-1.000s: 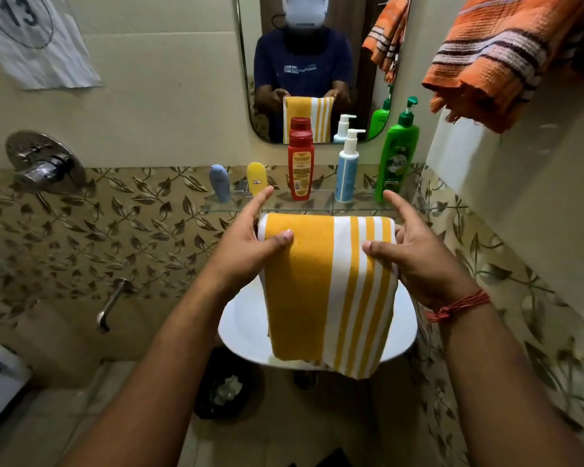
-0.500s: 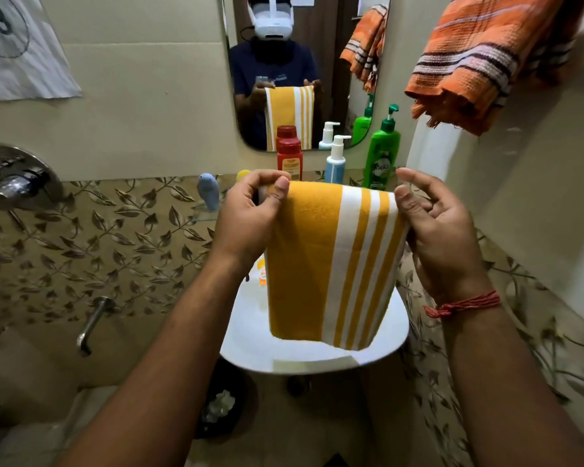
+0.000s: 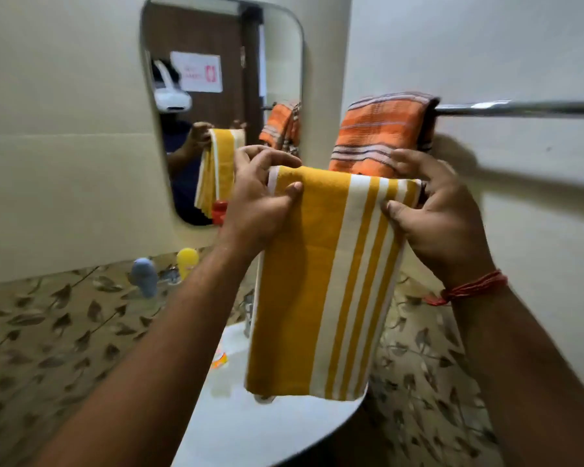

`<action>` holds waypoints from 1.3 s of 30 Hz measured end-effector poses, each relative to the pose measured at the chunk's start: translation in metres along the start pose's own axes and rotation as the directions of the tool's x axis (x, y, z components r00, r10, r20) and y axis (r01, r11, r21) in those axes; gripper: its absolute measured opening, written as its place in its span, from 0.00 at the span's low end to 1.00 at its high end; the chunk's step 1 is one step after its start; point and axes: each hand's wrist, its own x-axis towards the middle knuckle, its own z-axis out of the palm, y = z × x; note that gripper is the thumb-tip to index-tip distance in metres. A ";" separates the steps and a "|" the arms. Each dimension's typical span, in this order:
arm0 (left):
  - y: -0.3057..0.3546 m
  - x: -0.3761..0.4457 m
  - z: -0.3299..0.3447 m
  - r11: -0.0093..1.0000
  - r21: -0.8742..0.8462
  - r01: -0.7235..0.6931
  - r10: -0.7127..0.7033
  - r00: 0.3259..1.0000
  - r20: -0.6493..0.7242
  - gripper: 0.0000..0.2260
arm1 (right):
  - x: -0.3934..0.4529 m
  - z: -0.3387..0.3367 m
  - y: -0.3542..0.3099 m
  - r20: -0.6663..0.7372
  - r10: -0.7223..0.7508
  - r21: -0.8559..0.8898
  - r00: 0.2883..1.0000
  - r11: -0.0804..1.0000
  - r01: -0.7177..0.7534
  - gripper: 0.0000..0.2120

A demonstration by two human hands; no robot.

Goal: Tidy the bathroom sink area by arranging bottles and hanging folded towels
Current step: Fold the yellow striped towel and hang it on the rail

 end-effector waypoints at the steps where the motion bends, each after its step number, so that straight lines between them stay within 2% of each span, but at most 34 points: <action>1: 0.005 0.010 0.007 0.998 0.029 -0.062 0.060 0.997 0.055 0.10 | 0.006 -0.012 -0.008 0.001 -0.046 -0.150 0.999 0.988 0.046 0.27; 3: 0.013 0.031 0.023 0.983 0.084 -0.164 0.151 0.979 0.137 0.12 | 0.019 -0.035 -0.024 -0.003 -0.137 -0.382 0.991 0.916 0.125 0.24; 5: 0.025 0.050 0.042 0.967 0.089 -0.239 0.223 0.961 0.163 0.14 | 0.034 -0.057 -0.041 0.014 -0.214 -0.541 0.977 0.820 0.187 0.21; 8: 0.050 0.083 0.076 0.905 0.067 -0.419 0.413 0.906 0.087 0.16 | 0.063 -0.095 -0.058 0.065 -0.273 -0.747 0.960 0.624 0.228 0.19; 11: 0.082 0.122 0.117 0.844 0.046 -0.535 0.536 0.844 -0.003 0.15 | 0.100 -0.135 -0.073 0.089 -0.325 -0.887 0.942 0.404 0.223 0.18; 15: 0.121 0.180 0.172 0.778 0.111 -0.619 0.626 0.779 -0.041 0.11 | 0.154 -0.181 -0.075 0.159 -0.357 -0.970 0.920 0.119 0.214 0.16; 18: 0.125 0.197 0.217 0.780 0.193 -0.595 0.592 0.802 0.082 0.05 | 0.171 -0.198 -0.053 0.291 -0.277 -0.957 0.916 -0.103 0.273 0.12; 20: 0.117 0.194 0.239 0.769 0.264 -0.582 0.561 0.813 0.157 0.06 | 0.171 -0.202 -0.033 0.384 -0.240 -0.919 0.892 -0.193 0.344 0.11; 21: 0.113 0.195 0.245 0.758 0.312 -0.572 0.560 0.817 0.138 0.07 | 0.169 -0.202 -0.024 0.426 -0.240 -0.898 0.872 -0.229 0.375 0.12; 23: 0.110 0.200 0.247 0.722 0.393 -0.569 0.575 0.810 0.116 0.08 | 0.165 -0.199 -0.012 0.481 -0.258 -0.870 0.838 -0.263 0.418 0.11; 25: 0.111 0.203 0.246 0.742 0.351 -0.571 0.517 0.821 0.242 0.08 | 0.161 -0.196 -0.003 0.503 -0.255 -0.860 0.826 -0.244 0.448 0.10; 27: 0.111 0.205 0.245 0.843 0.272 -0.463 0.341 0.853 0.396 0.09 | 0.161 -0.193 0.002 0.522 -0.226 -0.851 0.823 -0.209 0.482 0.08; 29: 0.110 0.204 0.242 0.906 0.232 -0.353 0.193 0.834 0.516 0.12 | 0.162 -0.190 0.001 0.548 -0.159 -0.832 0.821 -0.199 0.517 0.08; 34: 0.111 0.192 0.240 0.877 0.177 -0.447 0.228 0.711 0.666 0.19 | 0.162 -0.181 -0.012 0.512 0.105 -0.844 0.852 -0.122 0.522 0.05; 37: 0.109 0.189 0.241 0.884 0.137 -0.446 0.244 0.692 0.679 0.19 | 0.162 -0.169 -0.025 0.388 0.305 -0.900 0.870 -0.076 0.428 0.03; 39: 0.110 0.192 0.240 0.891 0.107 -0.442 0.238 0.654 0.718 0.19 | 0.163 -0.158 -0.035 0.291 0.427 -0.920 0.856 -0.120 0.372 0.04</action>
